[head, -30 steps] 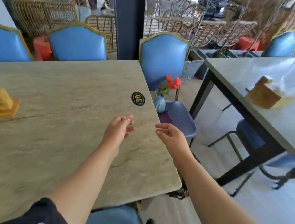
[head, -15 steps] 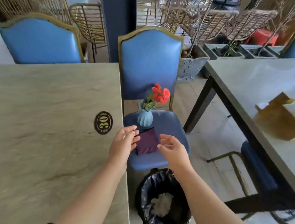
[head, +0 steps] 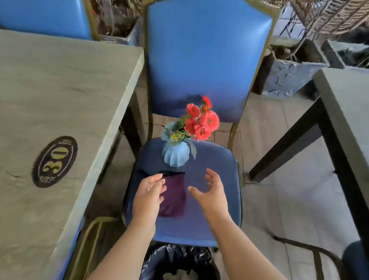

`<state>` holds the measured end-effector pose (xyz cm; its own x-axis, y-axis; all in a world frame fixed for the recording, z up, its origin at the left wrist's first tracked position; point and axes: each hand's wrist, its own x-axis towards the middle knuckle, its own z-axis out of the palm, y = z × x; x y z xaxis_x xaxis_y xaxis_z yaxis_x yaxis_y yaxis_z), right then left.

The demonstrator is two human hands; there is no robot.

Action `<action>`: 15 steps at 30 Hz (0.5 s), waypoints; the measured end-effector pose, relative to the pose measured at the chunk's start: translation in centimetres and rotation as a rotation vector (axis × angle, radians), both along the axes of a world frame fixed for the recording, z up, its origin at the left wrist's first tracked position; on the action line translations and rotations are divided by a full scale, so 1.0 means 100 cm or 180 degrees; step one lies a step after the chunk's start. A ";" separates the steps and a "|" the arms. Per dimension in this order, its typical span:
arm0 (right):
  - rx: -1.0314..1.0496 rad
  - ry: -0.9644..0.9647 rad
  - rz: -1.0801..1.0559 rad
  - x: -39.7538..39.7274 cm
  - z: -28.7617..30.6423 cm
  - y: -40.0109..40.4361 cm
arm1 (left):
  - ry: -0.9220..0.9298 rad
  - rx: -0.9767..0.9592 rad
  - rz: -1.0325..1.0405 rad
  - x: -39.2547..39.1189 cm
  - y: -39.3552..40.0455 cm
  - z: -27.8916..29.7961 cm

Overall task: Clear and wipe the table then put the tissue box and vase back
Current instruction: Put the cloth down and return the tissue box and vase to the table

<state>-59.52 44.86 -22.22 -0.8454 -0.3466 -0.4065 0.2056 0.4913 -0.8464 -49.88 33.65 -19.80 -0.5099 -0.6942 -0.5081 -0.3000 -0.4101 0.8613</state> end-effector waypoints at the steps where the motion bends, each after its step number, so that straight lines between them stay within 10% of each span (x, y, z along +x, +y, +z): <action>1: -0.0010 -0.0024 0.0046 -0.011 -0.013 -0.006 | -0.0026 -0.0028 0.0004 -0.009 -0.002 -0.012; 15: -0.0449 0.0711 0.0399 -0.097 -0.146 -0.104 | -0.0107 -0.0705 -0.0123 -0.108 -0.081 -0.156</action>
<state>-69.21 34.50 -36.80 -0.8555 -0.4940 -0.1554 -0.0486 0.3754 -0.9256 -60.69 25.58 -35.36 -0.5236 -0.7710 -0.3625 -0.3418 -0.1997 0.9183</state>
